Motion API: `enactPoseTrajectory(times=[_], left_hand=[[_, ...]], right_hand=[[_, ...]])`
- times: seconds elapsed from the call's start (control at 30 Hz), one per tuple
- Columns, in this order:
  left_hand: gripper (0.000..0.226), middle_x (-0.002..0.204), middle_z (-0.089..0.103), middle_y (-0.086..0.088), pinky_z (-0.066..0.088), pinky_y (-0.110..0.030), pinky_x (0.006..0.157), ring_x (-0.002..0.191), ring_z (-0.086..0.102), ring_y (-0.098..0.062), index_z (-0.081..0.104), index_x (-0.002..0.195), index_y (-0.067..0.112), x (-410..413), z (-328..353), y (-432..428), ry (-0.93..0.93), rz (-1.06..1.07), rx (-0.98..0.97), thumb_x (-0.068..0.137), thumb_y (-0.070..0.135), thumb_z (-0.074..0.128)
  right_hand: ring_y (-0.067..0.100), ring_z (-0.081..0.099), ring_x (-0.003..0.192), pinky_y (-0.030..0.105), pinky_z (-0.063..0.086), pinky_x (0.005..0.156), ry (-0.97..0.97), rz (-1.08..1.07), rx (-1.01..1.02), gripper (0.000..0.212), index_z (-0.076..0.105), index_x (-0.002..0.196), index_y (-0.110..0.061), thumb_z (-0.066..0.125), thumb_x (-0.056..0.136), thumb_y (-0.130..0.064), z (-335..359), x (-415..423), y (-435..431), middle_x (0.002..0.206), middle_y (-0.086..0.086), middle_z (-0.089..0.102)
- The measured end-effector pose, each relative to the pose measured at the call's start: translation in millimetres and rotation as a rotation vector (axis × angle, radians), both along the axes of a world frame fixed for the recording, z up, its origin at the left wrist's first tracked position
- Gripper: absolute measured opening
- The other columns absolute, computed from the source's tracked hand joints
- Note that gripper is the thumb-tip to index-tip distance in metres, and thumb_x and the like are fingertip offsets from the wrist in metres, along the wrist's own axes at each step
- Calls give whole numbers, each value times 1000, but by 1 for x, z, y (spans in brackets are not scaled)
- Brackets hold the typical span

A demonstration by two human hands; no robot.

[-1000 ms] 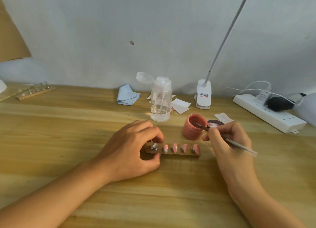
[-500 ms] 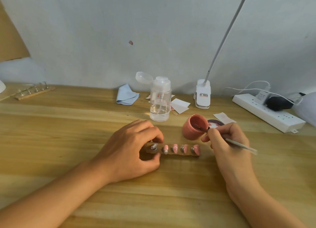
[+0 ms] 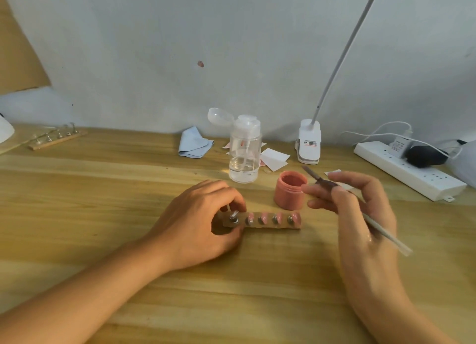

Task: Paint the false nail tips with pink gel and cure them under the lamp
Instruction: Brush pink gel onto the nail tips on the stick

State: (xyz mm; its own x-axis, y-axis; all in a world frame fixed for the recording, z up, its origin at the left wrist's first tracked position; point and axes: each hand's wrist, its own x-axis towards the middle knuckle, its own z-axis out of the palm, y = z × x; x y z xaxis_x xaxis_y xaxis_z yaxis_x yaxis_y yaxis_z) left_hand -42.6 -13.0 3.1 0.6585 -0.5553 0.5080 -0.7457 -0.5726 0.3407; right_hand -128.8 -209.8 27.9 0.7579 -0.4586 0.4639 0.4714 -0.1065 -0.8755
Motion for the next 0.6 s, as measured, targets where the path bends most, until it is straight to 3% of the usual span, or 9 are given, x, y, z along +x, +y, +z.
enactPoseTrajectory(times=[0.1, 0.17, 0.27, 0.5, 0.6], left_hand=[[15, 88, 57, 20, 47, -25, 76, 87, 56, -1, 61, 89, 33, 1, 0, 0, 34, 12, -16, 76, 39, 66], [17, 89, 58, 21, 46, -24, 76, 87, 57, -1, 61, 90, 34, 1, 0, -1, 63, 8, -27, 75, 43, 62], [18, 91, 58, 21, 47, -25, 78, 87, 58, -1, 61, 90, 35, 1, -1, 0, 84, 0, -32, 76, 45, 62], [21, 91, 58, 23, 47, -22, 75, 87, 58, -1, 61, 90, 37, 1, -1, -1, 90, 20, -22, 74, 50, 58], [19, 91, 56, 24, 47, -22, 75, 87, 57, 0, 60, 90, 38, 1, -1, -1, 87, 22, -13, 75, 48, 60]], right_hand=[[9, 63, 64, 16, 49, 61, 8, 98, 52, 5, 59, 86, -4, 61, 89, -1, 1, -11, 15, 73, 8, 71], [10, 55, 51, 15, 45, 52, 94, 115, 147, 17, 56, 76, -5, 59, 90, 4, -4, -11, 21, 58, 9, 64], [11, 49, 44, 13, 40, 45, 224, 80, 249, 17, 51, 75, -5, 55, 87, 7, -7, -9, 24, 53, 8, 63], [6, 49, 47, 12, 39, 45, 278, 92, 261, 29, 44, 64, -9, 63, 85, 0, -5, -10, 32, 50, 10, 62], [-2, 55, 52, 10, 42, 54, 293, 116, 244, 27, 43, 65, -10, 62, 83, -1, -5, -11, 33, 50, 10, 64]])
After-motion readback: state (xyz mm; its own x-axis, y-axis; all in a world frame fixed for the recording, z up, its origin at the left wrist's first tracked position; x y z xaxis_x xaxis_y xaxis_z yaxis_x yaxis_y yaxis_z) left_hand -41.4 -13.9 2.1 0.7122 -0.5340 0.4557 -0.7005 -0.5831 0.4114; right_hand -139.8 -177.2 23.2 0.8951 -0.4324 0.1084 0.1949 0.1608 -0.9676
